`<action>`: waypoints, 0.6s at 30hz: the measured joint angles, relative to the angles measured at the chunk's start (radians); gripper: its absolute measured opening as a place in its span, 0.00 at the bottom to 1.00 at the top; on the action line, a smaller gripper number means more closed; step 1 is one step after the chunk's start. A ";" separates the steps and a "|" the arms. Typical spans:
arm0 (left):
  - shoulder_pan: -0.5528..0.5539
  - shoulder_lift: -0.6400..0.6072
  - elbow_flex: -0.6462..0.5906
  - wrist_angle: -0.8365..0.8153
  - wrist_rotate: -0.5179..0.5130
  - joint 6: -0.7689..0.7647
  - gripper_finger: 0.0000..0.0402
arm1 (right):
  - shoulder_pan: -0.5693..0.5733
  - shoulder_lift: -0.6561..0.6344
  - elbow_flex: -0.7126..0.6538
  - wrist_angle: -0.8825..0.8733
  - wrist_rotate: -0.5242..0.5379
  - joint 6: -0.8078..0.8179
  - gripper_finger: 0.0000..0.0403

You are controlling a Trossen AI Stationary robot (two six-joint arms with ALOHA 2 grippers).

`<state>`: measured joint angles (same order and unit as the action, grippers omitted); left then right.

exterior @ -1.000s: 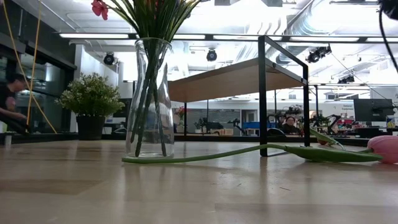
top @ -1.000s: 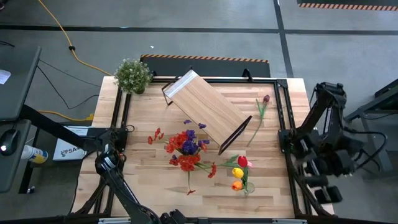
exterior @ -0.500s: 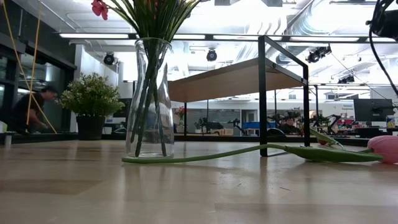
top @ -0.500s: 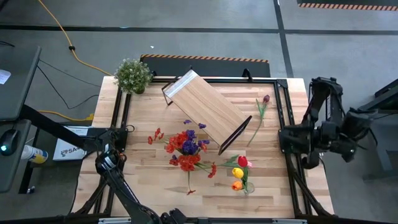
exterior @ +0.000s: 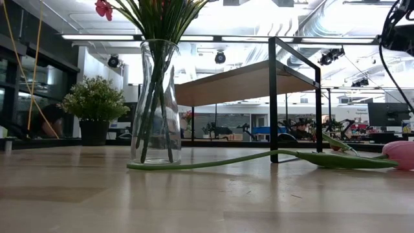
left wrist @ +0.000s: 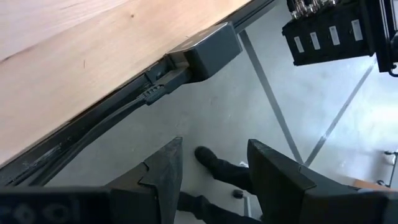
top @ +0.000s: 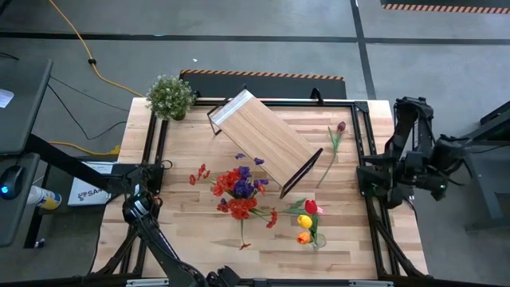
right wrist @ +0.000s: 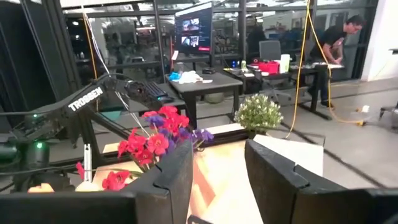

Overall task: Pick and place flowers into a vace then onto a shelf
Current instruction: Put the pink tulip into the right transparent vase

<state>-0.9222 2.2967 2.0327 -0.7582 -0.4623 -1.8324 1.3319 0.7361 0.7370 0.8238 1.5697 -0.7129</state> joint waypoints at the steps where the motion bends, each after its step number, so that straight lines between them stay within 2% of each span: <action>1: 0.000 0.000 0.000 0.000 0.000 -0.004 0.53 | 0.002 -0.012 -0.025 0.001 0.001 0.028 0.34; 9: 0.000 0.000 0.000 0.020 -0.001 -0.040 0.53 | 0.088 -0.091 -0.231 0.015 0.001 0.268 0.34; 18: 0.016 -0.001 0.000 0.058 0.000 -0.040 0.53 | 0.144 -0.105 -0.356 0.030 0.000 0.441 0.34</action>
<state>-0.9064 2.2955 2.0327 -0.7002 -0.4625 -1.8729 1.4756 0.6315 0.3809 0.8536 1.5700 -0.2722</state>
